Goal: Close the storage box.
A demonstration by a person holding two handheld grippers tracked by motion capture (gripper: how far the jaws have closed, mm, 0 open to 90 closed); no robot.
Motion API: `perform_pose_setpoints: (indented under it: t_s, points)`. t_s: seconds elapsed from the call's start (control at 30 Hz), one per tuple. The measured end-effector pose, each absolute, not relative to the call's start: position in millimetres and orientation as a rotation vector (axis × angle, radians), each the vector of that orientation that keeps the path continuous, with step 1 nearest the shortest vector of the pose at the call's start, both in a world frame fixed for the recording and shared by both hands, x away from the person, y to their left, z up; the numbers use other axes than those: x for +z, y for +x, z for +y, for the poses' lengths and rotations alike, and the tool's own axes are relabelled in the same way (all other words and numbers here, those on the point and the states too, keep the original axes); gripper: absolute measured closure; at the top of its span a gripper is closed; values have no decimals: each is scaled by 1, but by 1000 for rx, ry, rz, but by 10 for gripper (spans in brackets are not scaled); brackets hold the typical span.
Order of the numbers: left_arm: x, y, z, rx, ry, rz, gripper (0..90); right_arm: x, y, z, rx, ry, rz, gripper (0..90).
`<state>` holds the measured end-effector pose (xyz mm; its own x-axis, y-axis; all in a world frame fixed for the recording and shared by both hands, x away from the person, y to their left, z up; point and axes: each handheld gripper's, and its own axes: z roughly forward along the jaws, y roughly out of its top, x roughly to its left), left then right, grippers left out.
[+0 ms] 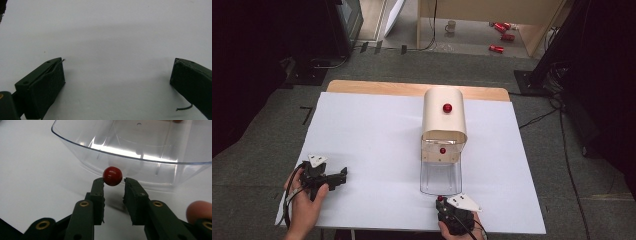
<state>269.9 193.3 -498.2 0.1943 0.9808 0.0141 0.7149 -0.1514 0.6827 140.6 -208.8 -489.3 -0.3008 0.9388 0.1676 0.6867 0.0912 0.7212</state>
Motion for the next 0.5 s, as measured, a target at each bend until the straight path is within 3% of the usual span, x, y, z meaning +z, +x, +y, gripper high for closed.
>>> perform_pose_setpoints:
  t_s: [0.5]
  points:
    - [-498, 270, 193, 638, 1932, 1578, 0, -488, 140, -208, 1053, 1603, 2046, 783]
